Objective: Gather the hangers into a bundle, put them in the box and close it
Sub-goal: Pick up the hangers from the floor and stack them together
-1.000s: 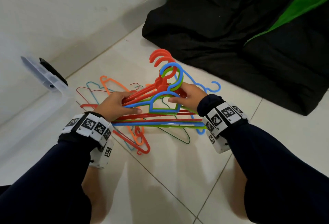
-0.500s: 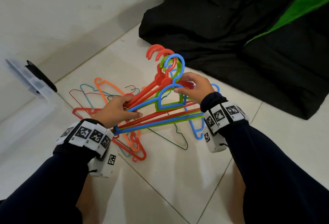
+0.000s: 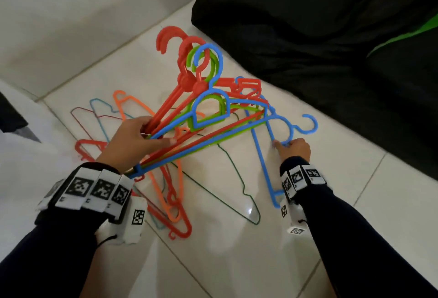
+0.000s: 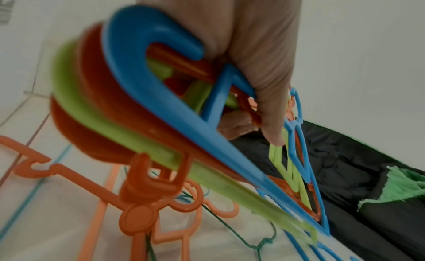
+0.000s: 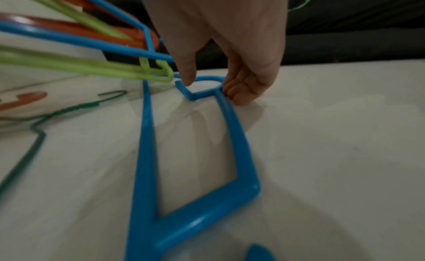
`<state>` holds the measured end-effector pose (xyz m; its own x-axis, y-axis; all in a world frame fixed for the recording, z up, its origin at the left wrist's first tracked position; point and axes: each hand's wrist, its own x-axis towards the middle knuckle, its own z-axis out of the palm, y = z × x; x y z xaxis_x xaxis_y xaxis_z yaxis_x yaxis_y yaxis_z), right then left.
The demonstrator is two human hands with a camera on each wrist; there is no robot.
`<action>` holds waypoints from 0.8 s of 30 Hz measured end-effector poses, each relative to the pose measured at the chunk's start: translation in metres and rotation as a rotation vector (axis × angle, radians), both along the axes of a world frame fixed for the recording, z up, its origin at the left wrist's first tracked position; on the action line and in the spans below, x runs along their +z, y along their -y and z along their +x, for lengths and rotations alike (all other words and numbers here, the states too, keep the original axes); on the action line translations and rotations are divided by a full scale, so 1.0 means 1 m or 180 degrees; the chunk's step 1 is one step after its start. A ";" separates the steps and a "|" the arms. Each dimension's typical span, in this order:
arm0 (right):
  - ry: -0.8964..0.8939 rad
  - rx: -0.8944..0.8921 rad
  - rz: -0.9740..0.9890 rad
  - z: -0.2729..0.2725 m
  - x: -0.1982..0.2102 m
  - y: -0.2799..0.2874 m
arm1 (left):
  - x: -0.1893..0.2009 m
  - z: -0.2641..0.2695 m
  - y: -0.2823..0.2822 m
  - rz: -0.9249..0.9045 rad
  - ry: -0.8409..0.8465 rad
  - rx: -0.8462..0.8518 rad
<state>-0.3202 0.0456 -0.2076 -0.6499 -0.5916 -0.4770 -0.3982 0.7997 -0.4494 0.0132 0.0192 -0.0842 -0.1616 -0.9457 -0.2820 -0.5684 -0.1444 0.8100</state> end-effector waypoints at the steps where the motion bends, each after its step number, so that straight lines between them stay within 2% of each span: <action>1: -0.0073 0.0043 0.0094 0.002 -0.005 0.005 | -0.001 0.000 0.000 -0.0020 -0.0083 0.0062; 7: -0.0173 0.0284 0.0626 0.011 0.006 0.003 | -0.002 0.007 -0.013 -0.0192 -0.0266 0.0474; 10: -0.0159 0.0457 0.0649 0.024 0.011 -0.032 | 0.012 0.005 -0.024 -0.0285 -0.0350 0.0666; 16: -0.0080 0.0286 0.0679 0.042 0.033 -0.094 | 0.039 0.012 -0.048 -0.0348 -0.0493 0.0795; 21: -0.0006 0.0044 -0.0070 0.022 0.091 -0.093 | 0.069 0.015 -0.063 -0.0548 -0.0346 0.0733; 24: -0.0030 0.0261 -0.0541 0.006 0.136 -0.084 | 0.089 0.015 -0.072 -0.0718 -0.0148 0.0633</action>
